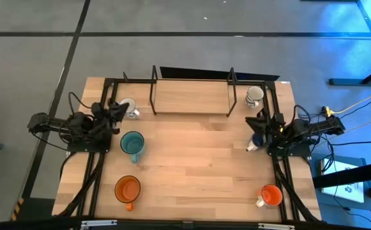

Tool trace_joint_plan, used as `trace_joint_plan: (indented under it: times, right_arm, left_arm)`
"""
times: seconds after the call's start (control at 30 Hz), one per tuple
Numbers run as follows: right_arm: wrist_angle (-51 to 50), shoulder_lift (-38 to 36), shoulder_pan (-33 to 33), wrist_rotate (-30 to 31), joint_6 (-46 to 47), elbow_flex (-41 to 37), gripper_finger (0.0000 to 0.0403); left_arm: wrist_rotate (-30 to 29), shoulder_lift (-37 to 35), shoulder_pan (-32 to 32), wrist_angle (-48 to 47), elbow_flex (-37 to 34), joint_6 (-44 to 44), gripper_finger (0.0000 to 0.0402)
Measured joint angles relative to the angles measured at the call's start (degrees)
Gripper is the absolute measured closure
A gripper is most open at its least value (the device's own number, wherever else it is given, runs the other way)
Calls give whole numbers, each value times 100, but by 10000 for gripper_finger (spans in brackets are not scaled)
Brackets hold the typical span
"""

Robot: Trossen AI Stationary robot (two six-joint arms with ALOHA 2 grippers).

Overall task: Place coffee mugs
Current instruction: Put the left white blue patterned mug on the shelf

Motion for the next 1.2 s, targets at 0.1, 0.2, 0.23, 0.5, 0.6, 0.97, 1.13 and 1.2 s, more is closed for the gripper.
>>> trace_joint_plan:
  times: [0.1,0.2,0.23,0.5,0.6,0.97,1.13,1.2]
  right_arm:
    - [162,2,0,424,2,0,362]
    - [363,0,0,889,0,0,361]
    - [431,2,0,1027,-1,0,362]
    - [547,0,0,1265,0,0,362]
    - [541,0,0,1034,0,0,362]
    - [313,52,0,527,284,0,362]
    - [297,217,0,419,334,0,362]
    - [299,324,0,425,434,0,362]
  left_arm:
    - [-12,-2,79,358,70,-9,386]
    - [101,80,140,155,432,40,386]
    - [189,168,166,18,585,86,386]
    - [528,1402,323,-1412,2181,466,387]
    - [530,1968,321,-1989,2787,468,387]
    - [547,3893,321,-5178,4869,428,386]
    - [498,4531,332,-5300,5332,677,386]
    - [433,4734,395,-5039,5543,848,386]
